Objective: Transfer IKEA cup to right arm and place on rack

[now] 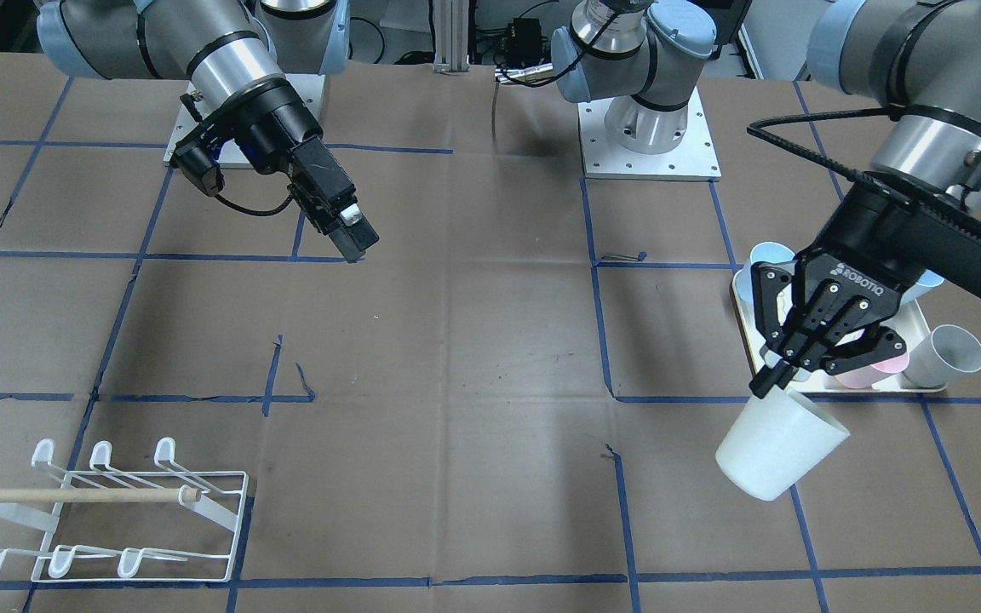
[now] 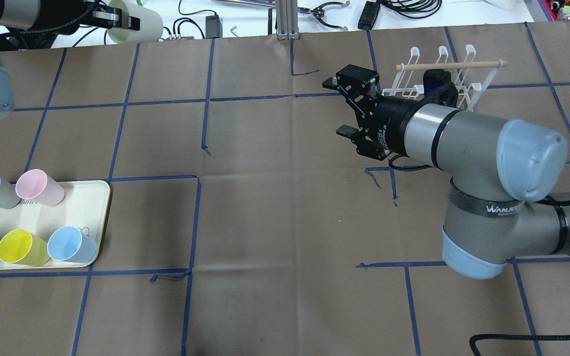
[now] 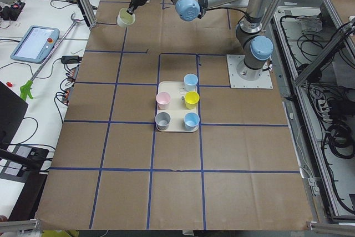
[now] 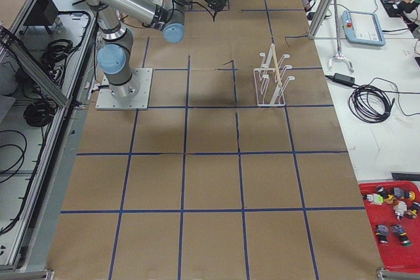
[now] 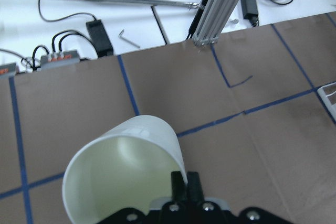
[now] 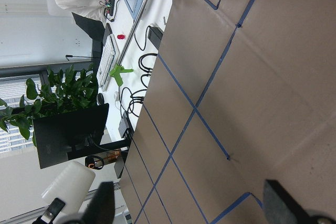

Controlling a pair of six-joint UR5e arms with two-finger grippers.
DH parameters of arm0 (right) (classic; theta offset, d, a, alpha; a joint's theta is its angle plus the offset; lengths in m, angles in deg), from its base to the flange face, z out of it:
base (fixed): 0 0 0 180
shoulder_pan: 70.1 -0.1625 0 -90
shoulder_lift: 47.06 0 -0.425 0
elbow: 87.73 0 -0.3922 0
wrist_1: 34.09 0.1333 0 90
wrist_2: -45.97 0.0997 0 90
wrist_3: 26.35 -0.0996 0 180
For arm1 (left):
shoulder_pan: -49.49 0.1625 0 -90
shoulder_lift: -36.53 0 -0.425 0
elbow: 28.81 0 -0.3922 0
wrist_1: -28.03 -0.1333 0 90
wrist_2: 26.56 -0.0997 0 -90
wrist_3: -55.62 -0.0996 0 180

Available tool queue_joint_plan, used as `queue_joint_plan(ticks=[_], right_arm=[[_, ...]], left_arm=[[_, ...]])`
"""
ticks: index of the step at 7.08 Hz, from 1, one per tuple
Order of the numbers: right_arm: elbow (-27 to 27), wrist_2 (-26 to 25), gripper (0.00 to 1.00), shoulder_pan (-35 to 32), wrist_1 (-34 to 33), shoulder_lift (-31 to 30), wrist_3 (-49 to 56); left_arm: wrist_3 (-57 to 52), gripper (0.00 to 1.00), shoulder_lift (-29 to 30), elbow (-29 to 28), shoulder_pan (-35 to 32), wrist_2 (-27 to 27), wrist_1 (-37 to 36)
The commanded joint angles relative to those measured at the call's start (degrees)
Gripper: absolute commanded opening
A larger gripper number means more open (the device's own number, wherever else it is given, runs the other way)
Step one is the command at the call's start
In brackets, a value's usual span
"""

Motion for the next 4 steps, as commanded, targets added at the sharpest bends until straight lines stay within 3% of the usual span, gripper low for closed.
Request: queue_joint_plan(ticks=[1, 4], right_arm=[[-0.3, 0.4, 1.0, 0.5, 0.2, 0.3, 0.4], [-0.8, 2.1, 1.0, 1.5, -2.1, 4.8, 0.3]], left_arm=[[0.2, 0.0, 0.3, 8.6, -0.6, 6.2, -18.2], [1.8, 0.01, 1.9, 18.8, -5.0, 7.9, -38.3]])
